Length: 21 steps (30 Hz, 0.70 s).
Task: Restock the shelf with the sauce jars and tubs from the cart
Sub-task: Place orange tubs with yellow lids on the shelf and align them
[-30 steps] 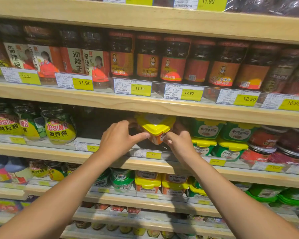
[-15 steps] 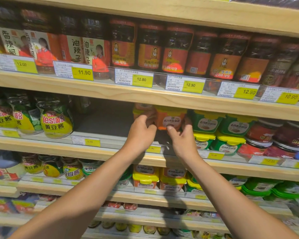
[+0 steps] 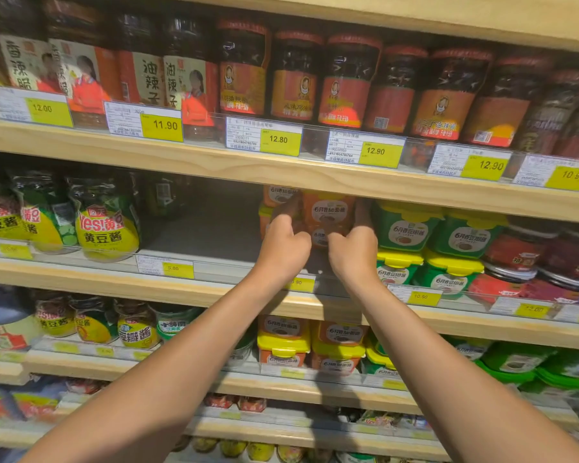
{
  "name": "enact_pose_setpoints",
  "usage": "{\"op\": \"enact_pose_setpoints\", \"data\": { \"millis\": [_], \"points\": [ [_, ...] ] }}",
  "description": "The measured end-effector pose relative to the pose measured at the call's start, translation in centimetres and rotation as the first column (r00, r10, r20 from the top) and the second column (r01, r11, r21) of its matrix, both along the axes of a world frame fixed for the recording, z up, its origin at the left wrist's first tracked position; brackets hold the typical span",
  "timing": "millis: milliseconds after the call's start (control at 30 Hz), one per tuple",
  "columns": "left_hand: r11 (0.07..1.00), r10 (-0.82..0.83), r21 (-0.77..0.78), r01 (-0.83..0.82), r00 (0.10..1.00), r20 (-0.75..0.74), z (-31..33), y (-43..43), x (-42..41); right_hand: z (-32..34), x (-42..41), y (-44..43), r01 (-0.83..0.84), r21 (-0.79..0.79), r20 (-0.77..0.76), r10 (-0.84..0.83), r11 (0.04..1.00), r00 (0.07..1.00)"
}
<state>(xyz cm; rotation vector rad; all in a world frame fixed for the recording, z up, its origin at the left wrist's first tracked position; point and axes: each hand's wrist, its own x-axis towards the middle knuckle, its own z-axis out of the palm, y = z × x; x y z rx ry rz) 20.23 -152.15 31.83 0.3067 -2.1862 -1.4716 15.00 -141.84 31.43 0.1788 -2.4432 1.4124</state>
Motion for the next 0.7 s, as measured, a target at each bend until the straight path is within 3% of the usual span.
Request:
{"op": "enact_pose_setpoints", "data": {
  "millis": [167,333,367,400,500,600,700],
  "points": [
    [0.999,-0.046,-0.007,0.046,0.999,0.028,0.0,0.2,-0.9,0.2,-0.8,-0.4,0.036,-0.053,0.156,-0.027,0.998,0.987],
    [0.996,-0.064,-0.062,0.067,0.996,0.058,0.3,0.7,-1.7,-0.4,-1.8,-0.2,0.008,-0.104,0.209,0.014,0.995,0.978],
    [0.996,-0.060,-0.063,0.064,0.996,0.068,0.4,0.7,-1.7,-0.3,-1.8,-0.2,-0.028,-0.064,0.211,0.041,0.998,0.977],
    [0.997,-0.056,-0.051,0.060,0.995,0.080,0.4,0.7,-1.9,0.0,-1.6,-0.3,-0.064,0.088,0.237,0.042,0.994,0.971],
    [0.999,-0.036,0.036,0.031,0.990,0.136,0.5,0.5,-2.7,2.0,-1.5,-0.8,-0.110,0.474,0.228,-0.001,0.874,0.974],
    [1.000,-0.010,0.010,0.007,0.969,0.248,1.0,0.5,-3.2,2.3,-3.2,-1.2,-0.224,0.535,0.335,0.039,0.815,0.942],
    [0.993,-0.033,-0.090,0.074,0.922,0.386,1.1,0.5,-3.7,0.9,-5.3,-1.8,-0.226,0.565,0.286,0.068,0.794,0.956]
  ]
}}
